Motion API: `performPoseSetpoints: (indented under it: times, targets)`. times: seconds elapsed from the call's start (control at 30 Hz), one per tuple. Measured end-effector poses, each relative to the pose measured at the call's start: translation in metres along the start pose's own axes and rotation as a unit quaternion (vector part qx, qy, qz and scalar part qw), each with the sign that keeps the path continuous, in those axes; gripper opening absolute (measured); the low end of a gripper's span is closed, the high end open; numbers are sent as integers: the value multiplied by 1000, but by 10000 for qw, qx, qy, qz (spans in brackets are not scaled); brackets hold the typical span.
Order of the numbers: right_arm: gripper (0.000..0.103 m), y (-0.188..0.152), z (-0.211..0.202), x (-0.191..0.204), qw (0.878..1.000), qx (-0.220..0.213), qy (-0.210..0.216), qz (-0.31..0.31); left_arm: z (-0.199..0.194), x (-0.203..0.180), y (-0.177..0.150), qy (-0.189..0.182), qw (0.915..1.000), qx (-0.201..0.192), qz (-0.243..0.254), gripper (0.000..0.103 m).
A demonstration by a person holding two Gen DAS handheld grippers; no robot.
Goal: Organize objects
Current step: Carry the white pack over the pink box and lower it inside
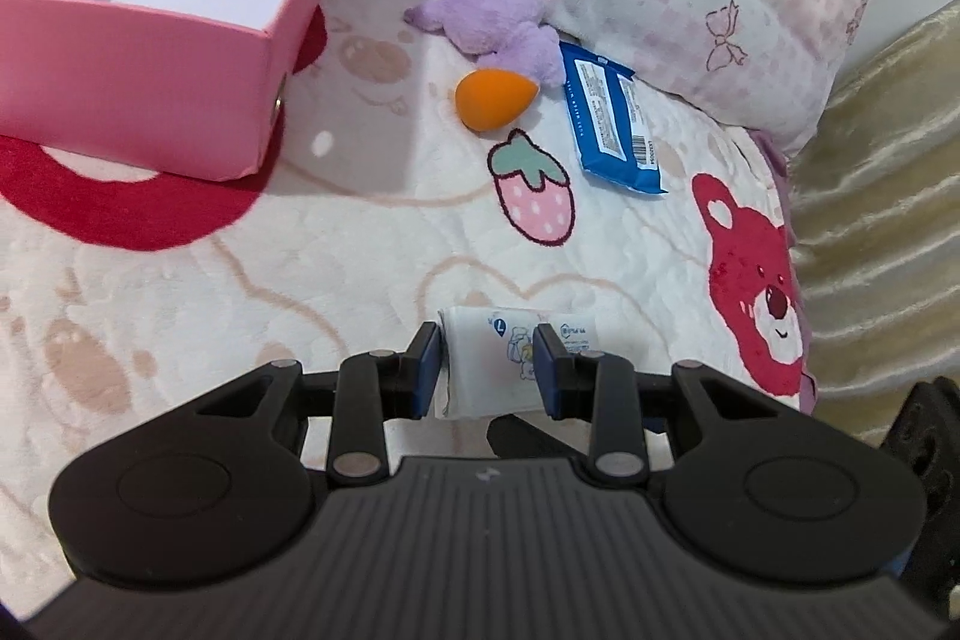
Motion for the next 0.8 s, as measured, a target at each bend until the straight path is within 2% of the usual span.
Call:
performPoseSetpoints:
  times: [0.2, 0.3, 0.5, 0.8]
  targets:
    - [63, -1, -9, 15, 9998, -41, 117, 131, -17, 2, -5, 146, 9998, 91, 118, 31]
    - [63, 3, -14, 21, 9996, -110, 132, 211, -24, 5, -7, 126, 9999, -34, 8, 31]
    - [63, 2, -11, 38, 9994, -108, 66, 318, -33, 11, -11, 319, 9994, -82, 91, 31]
    - [63, 9, -20, 65, 9999, 18, 66, 132, -59, 23, -13, 247, 9996, -55, 81, 31]
Point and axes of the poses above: each gripper's, at about its wrist camera, not at the fingertips, and z roughly the way its jaws point, x to its left, y to its top, the point moved 6 cm from there along z, roughly the way its jaws point, and after that the axes turned 5 degrees about x, right-handed, at the moved point
